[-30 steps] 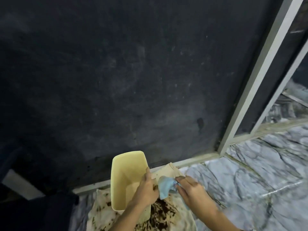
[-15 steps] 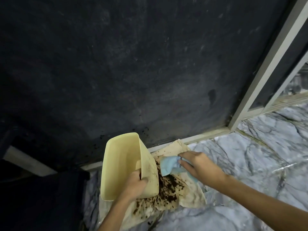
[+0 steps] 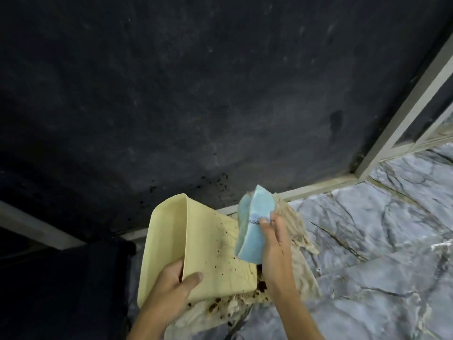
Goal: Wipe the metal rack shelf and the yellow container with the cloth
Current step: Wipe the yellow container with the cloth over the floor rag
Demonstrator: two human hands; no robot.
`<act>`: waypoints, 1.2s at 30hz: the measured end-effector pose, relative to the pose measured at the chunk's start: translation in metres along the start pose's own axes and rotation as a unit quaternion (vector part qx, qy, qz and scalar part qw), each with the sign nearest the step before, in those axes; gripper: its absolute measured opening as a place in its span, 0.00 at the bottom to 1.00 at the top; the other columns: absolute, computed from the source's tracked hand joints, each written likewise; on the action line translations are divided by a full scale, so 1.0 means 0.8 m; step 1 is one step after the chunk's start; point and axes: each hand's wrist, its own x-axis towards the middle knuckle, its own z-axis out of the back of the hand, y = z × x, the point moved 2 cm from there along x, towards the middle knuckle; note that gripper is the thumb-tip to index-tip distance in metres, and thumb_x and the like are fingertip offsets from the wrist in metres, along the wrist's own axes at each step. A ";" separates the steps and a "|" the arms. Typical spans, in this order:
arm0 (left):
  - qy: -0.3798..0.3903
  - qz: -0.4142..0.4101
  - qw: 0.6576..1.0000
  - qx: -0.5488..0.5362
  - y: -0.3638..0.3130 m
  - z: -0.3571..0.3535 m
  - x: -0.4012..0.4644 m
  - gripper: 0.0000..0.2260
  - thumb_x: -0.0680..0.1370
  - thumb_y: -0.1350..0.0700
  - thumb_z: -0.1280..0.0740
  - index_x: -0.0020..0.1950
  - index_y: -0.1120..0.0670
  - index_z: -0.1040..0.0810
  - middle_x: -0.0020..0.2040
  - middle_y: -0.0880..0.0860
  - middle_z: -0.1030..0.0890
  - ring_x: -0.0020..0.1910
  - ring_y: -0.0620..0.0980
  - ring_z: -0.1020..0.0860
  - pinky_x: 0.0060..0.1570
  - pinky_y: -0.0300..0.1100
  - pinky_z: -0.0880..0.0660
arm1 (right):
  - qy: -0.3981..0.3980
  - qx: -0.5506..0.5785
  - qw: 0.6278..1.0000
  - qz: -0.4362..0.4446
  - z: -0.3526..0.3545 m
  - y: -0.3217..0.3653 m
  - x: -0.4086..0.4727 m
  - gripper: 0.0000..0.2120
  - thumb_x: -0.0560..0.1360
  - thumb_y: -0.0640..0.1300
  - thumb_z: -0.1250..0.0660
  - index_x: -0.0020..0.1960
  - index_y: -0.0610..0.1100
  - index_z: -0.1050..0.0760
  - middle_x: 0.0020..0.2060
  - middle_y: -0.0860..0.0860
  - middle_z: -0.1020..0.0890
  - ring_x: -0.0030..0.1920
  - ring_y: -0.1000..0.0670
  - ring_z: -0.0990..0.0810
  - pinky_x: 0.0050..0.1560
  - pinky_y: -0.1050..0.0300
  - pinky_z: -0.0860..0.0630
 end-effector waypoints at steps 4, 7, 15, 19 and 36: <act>-0.006 -0.015 1.000 0.014 0.002 -0.007 -0.006 0.13 0.80 0.60 0.32 0.61 0.45 0.18 0.55 0.43 0.12 0.57 0.45 0.16 0.65 0.51 0.23 | 0.122 -0.117 0.986 0.018 -0.032 -0.056 -0.040 0.05 0.80 0.50 0.44 0.49 0.52 0.31 0.39 0.53 0.26 0.39 0.54 0.27 0.39 0.63 0.32; 0.004 -0.034 0.999 0.027 -0.003 -0.005 -0.007 0.17 0.80 0.58 0.34 0.63 0.39 0.20 0.57 0.39 0.13 0.58 0.40 0.17 0.64 0.49 0.22 | 0.179 -0.178 0.967 0.025 -0.064 -0.079 -0.053 0.04 0.80 0.54 0.46 0.53 0.57 0.36 0.45 0.56 0.28 0.48 0.52 0.28 0.49 0.55 0.31; 0.007 -0.025 0.999 0.034 -0.005 0.000 -0.003 0.17 0.80 0.59 0.33 0.67 0.44 0.21 0.58 0.40 0.13 0.59 0.40 0.17 0.66 0.50 0.23 | 0.202 -0.213 0.956 -0.011 -0.073 -0.116 -0.003 0.17 0.82 0.62 0.55 0.68 0.77 0.53 0.76 0.70 0.51 0.74 0.67 0.59 0.76 0.51 0.60; -0.005 -0.018 0.999 0.042 -0.005 0.002 -0.001 0.16 0.80 0.58 0.33 0.65 0.43 0.21 0.57 0.39 0.14 0.59 0.40 0.17 0.67 0.51 0.24 | 0.241 -0.269 0.931 -0.054 -0.070 -0.116 0.023 0.22 0.80 0.62 0.50 0.71 0.77 0.53 0.79 0.62 0.56 0.76 0.60 0.63 0.75 0.46 0.63; -0.028 -0.013 0.999 0.014 0.007 0.003 0.003 0.20 0.80 0.61 0.31 0.70 0.46 0.22 0.65 0.41 0.17 0.68 0.41 0.23 0.73 0.46 0.31 | 0.221 -0.283 0.927 0.107 -0.122 -0.119 0.016 0.21 0.80 0.65 0.57 0.73 0.73 0.51 0.77 0.68 0.52 0.76 0.62 0.62 0.73 0.48 0.63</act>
